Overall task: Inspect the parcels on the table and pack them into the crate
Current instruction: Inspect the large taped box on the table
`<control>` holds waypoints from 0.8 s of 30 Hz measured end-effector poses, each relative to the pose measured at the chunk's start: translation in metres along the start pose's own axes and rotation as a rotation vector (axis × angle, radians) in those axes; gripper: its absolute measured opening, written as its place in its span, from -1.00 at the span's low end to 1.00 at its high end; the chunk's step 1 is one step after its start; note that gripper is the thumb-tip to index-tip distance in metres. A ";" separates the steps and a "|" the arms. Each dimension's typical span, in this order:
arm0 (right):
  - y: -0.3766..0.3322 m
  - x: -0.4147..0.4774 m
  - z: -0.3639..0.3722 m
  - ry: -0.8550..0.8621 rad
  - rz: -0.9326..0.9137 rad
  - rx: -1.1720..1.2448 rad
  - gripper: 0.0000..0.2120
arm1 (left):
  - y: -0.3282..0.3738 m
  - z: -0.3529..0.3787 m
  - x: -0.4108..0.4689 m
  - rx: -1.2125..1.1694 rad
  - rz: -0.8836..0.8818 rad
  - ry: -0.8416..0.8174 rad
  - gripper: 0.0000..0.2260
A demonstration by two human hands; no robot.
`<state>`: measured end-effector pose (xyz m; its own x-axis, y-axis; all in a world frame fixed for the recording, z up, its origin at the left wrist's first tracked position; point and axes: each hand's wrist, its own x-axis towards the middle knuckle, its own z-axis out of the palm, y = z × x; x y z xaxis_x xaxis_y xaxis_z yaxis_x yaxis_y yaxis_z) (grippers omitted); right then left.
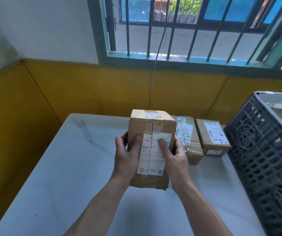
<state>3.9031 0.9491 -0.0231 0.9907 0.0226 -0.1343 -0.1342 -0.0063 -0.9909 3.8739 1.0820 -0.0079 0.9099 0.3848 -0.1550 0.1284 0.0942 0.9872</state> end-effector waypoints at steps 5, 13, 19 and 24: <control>-0.006 -0.002 0.001 -0.026 -0.034 -0.013 -0.41 | 0.002 0.003 0.001 0.037 0.004 0.015 -0.37; -0.011 -0.008 -0.003 -0.068 0.007 0.030 -0.31 | 0.003 0.002 -0.004 -0.018 -0.017 0.063 -0.57; -0.015 -0.010 -0.001 -0.021 0.034 0.009 -0.35 | 0.011 0.002 -0.006 -0.025 -0.006 0.080 -0.56; -0.021 -0.013 -0.003 -0.087 0.044 0.071 -0.22 | 0.010 0.002 -0.010 -0.054 0.011 0.086 -0.64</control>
<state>3.8927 0.9463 -0.0005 0.9784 0.1109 -0.1746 -0.1822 0.0618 -0.9813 3.8672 1.0772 0.0039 0.8738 0.4629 -0.1491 0.0950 0.1381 0.9858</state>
